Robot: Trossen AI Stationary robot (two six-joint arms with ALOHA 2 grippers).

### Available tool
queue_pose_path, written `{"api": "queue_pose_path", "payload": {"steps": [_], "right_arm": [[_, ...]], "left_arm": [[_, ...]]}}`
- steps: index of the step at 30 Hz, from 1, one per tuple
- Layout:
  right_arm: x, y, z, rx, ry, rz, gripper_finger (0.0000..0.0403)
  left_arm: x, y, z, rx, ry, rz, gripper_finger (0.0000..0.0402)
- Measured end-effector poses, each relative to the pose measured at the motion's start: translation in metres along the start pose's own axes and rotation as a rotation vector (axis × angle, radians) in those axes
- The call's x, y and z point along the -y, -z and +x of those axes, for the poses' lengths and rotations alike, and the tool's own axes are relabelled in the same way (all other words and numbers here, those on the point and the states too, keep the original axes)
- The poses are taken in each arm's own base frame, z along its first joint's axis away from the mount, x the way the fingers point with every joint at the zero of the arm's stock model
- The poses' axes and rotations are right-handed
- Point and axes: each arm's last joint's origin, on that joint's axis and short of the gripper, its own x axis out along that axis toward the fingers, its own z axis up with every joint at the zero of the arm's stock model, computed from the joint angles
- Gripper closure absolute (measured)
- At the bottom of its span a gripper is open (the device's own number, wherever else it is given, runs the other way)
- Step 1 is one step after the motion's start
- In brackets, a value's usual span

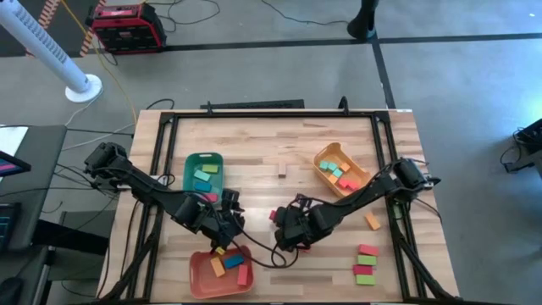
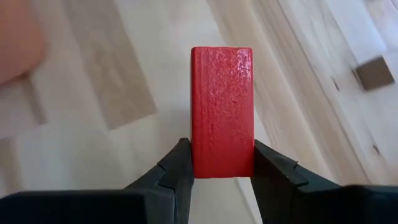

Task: Sort blocks by size
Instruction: Put the thick red rectangular block into the orange bin

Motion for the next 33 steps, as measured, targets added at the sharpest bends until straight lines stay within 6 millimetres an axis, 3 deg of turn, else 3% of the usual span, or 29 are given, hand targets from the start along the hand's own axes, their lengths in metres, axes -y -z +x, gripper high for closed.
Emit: {"api": "queue_pose_path", "payload": {"steps": [14, 20, 27, 33], "right_arm": [[-0.020, -0.010, -0.028, 0.100, -0.044, -0.103, 0.0249], [-0.024, -0.013, -0.034, 0.130, -0.045, -0.136, 0.0248], [-0.028, -0.019, -0.038, 0.176, -0.074, -0.174, 0.0248], [-0.023, -0.035, -0.037, 0.229, -0.086, -0.181, 0.0248]], "left_arm": [[-0.005, -0.010, 0.005, 0.118, -0.037, -0.022, 0.0166], [-0.007, 0.010, 0.016, 0.242, -0.037, -0.093, 0.0166], [-0.017, 0.030, 0.003, 0.460, 0.071, -0.240, 0.0166], [-0.016, 0.035, 0.004, 0.479, 0.130, -0.274, 0.0166]]}}
